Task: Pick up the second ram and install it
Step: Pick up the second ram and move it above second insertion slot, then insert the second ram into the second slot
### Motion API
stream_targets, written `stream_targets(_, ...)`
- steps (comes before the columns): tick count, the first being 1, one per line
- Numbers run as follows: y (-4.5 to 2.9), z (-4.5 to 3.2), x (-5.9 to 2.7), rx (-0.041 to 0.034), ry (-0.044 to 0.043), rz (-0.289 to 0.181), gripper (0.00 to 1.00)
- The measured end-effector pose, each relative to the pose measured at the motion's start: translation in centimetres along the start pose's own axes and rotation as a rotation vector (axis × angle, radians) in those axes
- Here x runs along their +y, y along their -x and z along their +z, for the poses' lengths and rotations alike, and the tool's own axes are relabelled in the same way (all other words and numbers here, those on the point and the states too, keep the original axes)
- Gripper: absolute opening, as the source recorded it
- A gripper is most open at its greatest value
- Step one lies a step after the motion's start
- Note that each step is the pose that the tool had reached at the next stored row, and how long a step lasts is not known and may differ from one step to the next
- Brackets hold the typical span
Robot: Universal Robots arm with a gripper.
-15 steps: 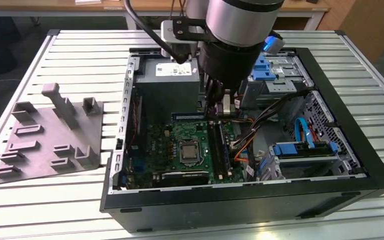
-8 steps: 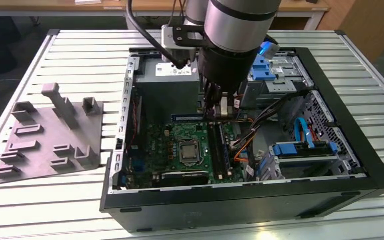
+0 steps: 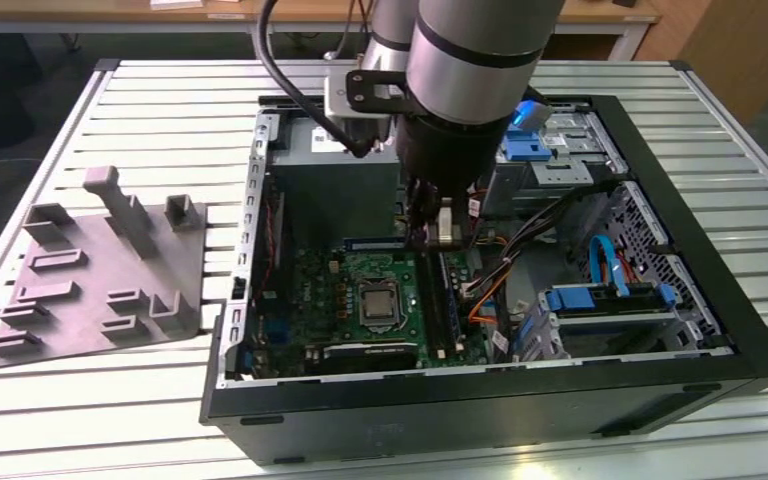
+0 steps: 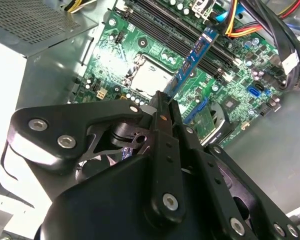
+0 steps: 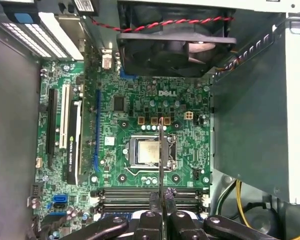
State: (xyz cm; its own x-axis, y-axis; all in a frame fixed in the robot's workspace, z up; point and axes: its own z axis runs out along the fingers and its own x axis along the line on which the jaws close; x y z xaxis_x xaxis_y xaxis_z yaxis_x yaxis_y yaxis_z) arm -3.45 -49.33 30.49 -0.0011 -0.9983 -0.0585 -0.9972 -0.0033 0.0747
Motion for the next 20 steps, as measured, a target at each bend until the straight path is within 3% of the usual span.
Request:
stream_targets(3,-0.02,0.37,-0.03,0.0001,0.0000,0.000,0.14)
stream_targets(20,-0.03,0.42,-0.03,-0.0013,-0.0010,0.018,0.14)
